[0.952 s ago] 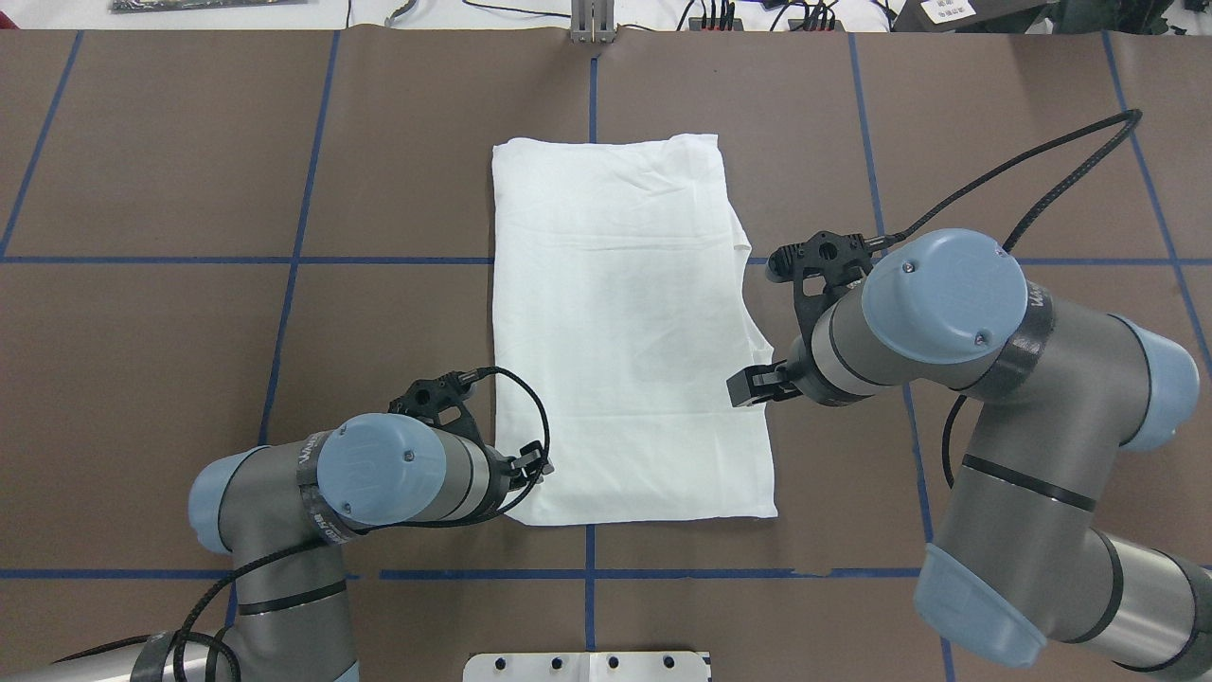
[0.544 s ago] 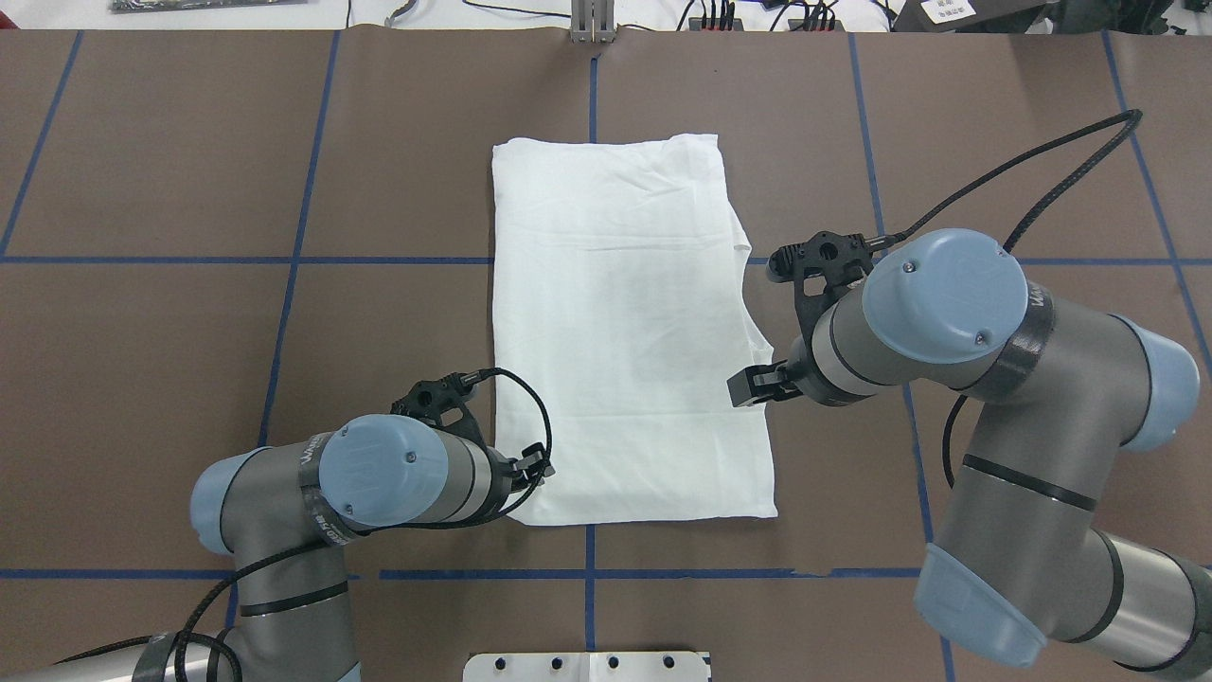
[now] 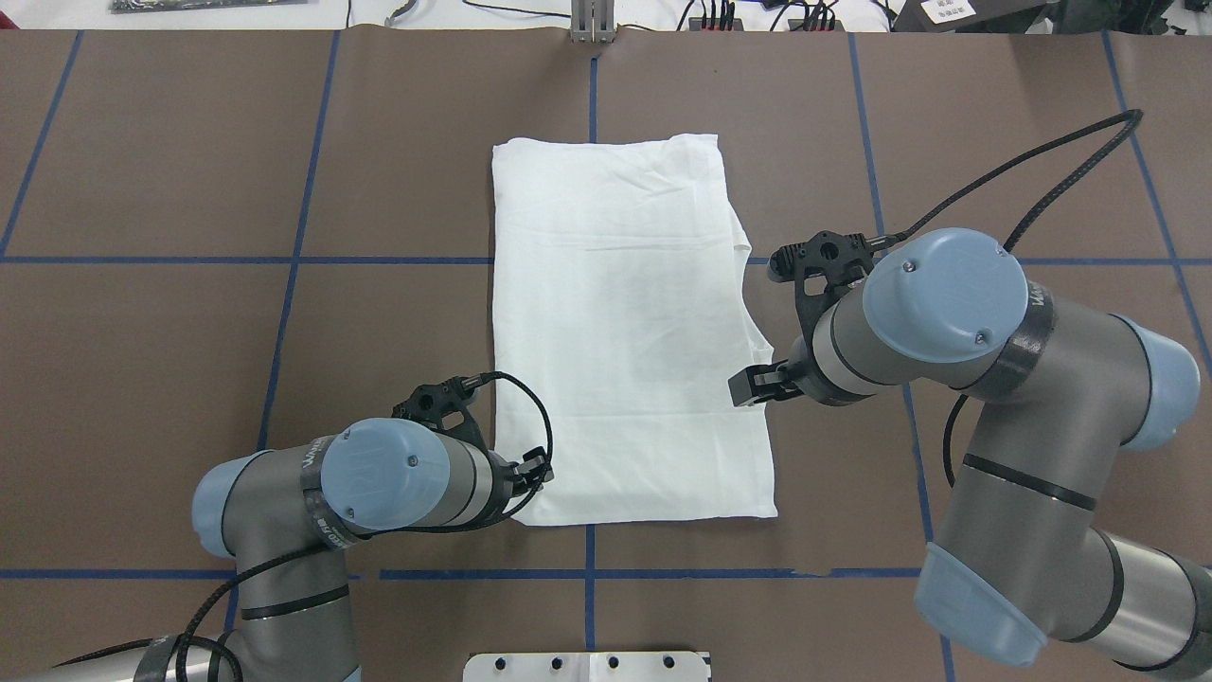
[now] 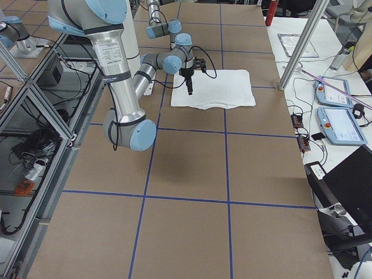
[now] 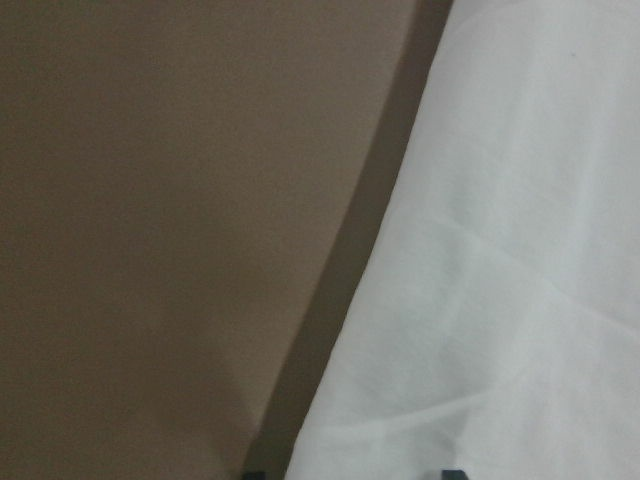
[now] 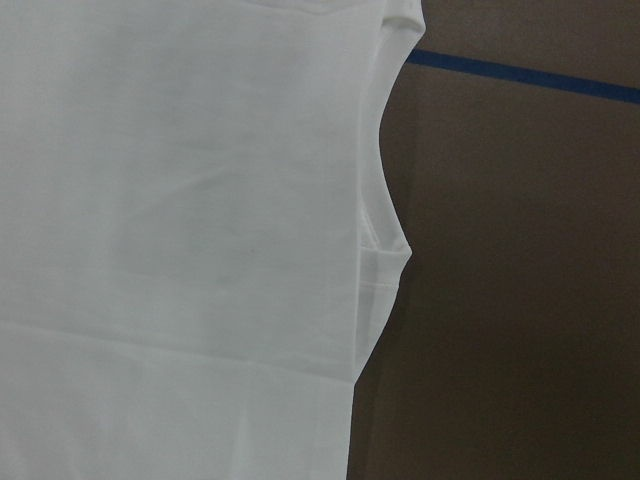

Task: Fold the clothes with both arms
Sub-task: 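Lower the left gripper onto the shirt edge while the right gripper moves nearer the robot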

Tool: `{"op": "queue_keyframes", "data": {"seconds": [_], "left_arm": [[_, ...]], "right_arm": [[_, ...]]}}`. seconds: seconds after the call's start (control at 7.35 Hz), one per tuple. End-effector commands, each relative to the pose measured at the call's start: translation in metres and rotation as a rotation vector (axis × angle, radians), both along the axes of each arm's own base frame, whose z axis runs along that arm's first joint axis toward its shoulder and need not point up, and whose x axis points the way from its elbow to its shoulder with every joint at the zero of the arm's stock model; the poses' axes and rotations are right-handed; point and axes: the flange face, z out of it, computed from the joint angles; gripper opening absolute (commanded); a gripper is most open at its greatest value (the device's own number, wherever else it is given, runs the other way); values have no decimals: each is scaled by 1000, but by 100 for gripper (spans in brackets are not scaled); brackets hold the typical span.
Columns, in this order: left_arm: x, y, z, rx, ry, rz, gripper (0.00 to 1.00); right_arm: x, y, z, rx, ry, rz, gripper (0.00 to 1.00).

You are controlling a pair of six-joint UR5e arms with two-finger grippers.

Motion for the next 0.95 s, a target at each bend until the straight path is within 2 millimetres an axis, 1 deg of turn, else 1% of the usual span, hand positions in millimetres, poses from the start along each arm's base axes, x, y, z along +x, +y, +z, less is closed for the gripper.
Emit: {"op": "queue_keyframes", "data": {"seconds": [0.0, 0.14, 0.41, 0.54, 0.68, 0.82], "left_arm": [[0, 1, 0, -1, 1, 2, 15], [0, 1, 0, 0, 1, 2, 0], [-3, 2, -5, 5, 9, 5, 0], [-5, 2, -7, 6, 12, 4, 0], [-11, 3, -15, 1, 11, 11, 0], [-19, 2, -21, -13, 15, 23, 0]], "right_arm": [[0, 0, 0, 1, -1, 0, 100], [0, 0, 0, 1, -1, 0, 100], [-1, 0, -1, -2, -1, 3, 100], [-6, 3, 2, -31, 0, 20, 100], [-24, 13, 6, -95, 6, 50, 100], [-41, 32, 5, -188, -4, 111, 100]]}}
